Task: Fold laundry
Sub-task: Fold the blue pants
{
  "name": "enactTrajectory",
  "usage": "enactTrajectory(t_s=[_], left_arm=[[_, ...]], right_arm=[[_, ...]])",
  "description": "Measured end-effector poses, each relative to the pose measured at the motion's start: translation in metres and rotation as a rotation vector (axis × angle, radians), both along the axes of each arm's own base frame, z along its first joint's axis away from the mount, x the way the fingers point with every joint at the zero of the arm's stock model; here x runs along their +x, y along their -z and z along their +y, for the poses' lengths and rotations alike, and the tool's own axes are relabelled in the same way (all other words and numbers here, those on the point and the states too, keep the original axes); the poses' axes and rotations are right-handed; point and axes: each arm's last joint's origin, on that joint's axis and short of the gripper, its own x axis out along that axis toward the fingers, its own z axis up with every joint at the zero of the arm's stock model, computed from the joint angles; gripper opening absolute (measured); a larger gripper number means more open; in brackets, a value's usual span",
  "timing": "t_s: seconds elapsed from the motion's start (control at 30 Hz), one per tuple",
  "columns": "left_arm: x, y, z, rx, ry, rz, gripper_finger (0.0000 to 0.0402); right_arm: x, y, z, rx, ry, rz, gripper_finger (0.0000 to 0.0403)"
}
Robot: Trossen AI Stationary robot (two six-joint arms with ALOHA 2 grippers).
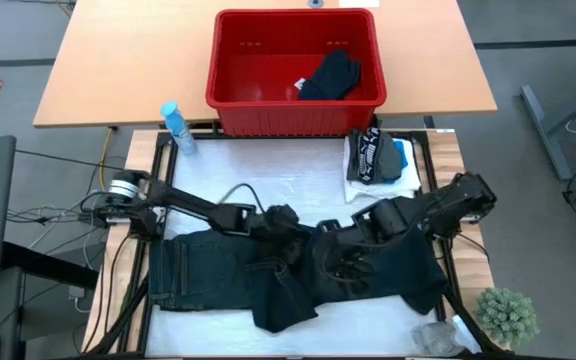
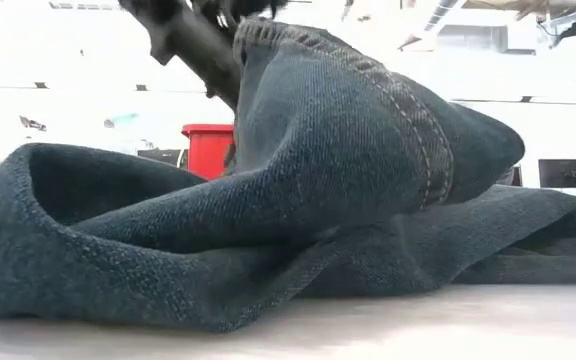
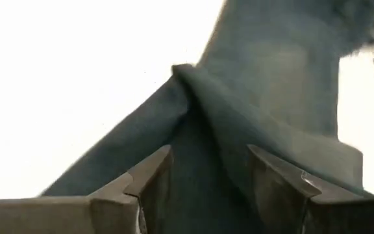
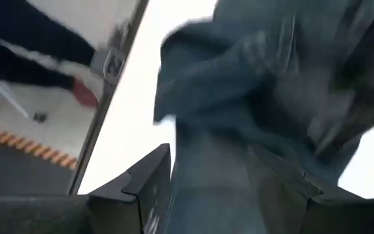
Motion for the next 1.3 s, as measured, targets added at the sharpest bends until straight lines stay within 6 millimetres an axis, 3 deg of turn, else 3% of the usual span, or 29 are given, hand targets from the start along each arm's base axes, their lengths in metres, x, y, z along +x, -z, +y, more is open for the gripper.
enactTrajectory(t_s=[0.17,0.37,0.47,0.57,0.67,0.97,1.3], left_arm=[[-0.035,-0.050,0.002,0.259,0.235,0.059,0.0183],[-0.078,-0.095,0.005,0.074,0.349,0.048,0.0185],[-0.088,-0.101,-0.013,0.121,0.452,0.040,0.0190],[-0.086,-0.094,-0.035,0.222,0.550,0.030,0.0194],[-0.075,-0.077,-0.045,0.218,0.562,0.042,0.0195],[-0.057,-0.035,-0.044,0.267,0.585,0.140,0.0195],[-0.042,-0.008,-0.039,0.268,0.615,0.173,0.0194]], right_arm=[[-0.011,0.001,0.014,0.012,0.011,0.050,0.0220],[-0.018,0.002,0.027,0.042,0.045,0.083,0.0224],[-0.023,0.002,0.035,0.032,0.049,0.082,0.0224],[-0.026,0.002,0.041,0.022,0.069,0.083,0.0224],[-0.028,0.002,0.042,0.034,0.108,0.094,0.0224],[-0.029,0.003,0.044,0.052,0.157,0.111,0.0224],[-0.031,0.004,0.045,0.042,0.187,0.125,0.0224]])
